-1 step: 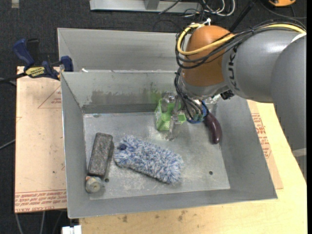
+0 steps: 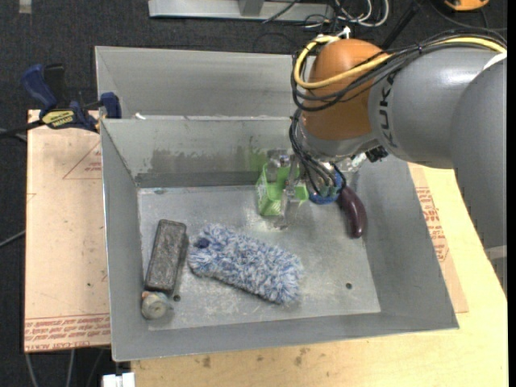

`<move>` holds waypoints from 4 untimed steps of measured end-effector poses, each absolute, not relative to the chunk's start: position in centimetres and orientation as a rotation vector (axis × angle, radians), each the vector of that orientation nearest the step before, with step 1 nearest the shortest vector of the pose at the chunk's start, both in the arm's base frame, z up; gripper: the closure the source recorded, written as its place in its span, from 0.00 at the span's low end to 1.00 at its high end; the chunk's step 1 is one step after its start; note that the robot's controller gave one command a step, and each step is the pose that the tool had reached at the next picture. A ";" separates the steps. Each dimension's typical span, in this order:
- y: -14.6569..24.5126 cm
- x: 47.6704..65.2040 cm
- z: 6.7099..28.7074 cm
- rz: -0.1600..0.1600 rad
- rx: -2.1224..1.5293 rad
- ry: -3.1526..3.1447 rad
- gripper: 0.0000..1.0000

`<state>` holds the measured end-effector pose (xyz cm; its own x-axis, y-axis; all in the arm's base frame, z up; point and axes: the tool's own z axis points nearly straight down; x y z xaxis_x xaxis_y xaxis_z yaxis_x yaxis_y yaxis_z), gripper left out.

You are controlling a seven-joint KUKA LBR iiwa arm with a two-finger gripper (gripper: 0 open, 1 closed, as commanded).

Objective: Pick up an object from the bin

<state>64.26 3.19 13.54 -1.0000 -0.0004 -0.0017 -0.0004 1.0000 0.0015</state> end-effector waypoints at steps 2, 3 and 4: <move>-0.5 63.1 9.0 0.000 0.218 3.140 0.00; 0.1 63.4 11.2 0.003 0.275 3.125 0.00; 1.2 63.6 6.9 0.002 0.437 3.112 0.00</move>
Offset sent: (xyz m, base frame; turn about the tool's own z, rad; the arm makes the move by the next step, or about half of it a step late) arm -0.0120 -0.0395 -0.0008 0.1346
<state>63.64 1.21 6.88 -0.9613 0.2754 0.0008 0.2754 0.9613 0.0011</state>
